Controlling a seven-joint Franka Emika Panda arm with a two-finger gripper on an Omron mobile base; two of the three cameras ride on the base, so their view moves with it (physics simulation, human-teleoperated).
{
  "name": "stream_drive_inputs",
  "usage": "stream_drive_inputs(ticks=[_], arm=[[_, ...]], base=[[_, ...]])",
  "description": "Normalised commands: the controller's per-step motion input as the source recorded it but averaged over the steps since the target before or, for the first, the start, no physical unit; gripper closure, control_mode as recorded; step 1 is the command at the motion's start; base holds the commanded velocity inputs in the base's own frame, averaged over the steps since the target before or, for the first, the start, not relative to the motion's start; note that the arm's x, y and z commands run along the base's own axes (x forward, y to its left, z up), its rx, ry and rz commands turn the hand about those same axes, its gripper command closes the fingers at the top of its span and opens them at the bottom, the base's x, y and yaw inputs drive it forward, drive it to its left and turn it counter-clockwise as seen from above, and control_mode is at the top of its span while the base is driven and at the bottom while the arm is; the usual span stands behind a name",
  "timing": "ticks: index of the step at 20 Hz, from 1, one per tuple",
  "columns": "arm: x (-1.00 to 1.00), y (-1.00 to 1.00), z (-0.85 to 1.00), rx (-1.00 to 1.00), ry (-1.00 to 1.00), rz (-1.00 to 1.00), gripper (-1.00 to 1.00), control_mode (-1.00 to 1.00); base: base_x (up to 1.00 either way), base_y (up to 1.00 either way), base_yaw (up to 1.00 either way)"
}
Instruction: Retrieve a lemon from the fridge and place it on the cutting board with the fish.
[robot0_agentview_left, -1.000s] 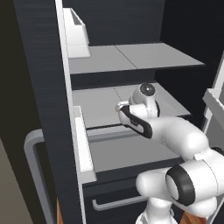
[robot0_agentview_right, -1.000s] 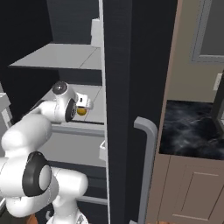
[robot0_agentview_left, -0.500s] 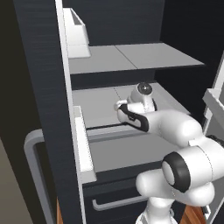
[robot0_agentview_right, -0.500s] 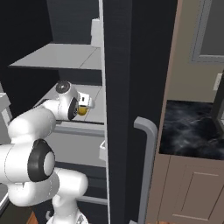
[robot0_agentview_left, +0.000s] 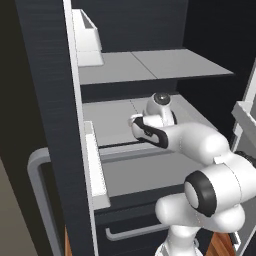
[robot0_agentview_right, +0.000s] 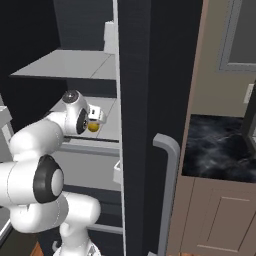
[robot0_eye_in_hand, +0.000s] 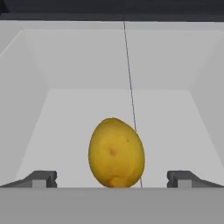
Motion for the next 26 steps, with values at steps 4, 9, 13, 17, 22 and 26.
stream_drive_inputs(ticks=[4,9,13,17,22,26], arm=[[0.03,0.01,-0.01,0.00,0.02,0.00,-1.00,-1.00],[0.06,0.00,-0.06,0.00,0.01,0.00,-1.00,-1.00],[0.00,0.00,-0.11,0.00,0.00,0.00,-1.00,-1.00],[0.01,0.00,-0.15,0.00,0.01,0.00,-1.00,-1.00],[0.09,0.00,-0.14,0.00,0.02,0.00,-1.00,-1.00],[0.18,0.00,-0.07,0.00,0.04,0.00,-1.00,-1.00]], base=[[0.00,0.00,0.00],[0.00,0.00,0.00],[0.00,0.00,0.00],[0.00,0.00,0.00],[0.00,0.00,0.00],[0.00,0.00,0.00]])
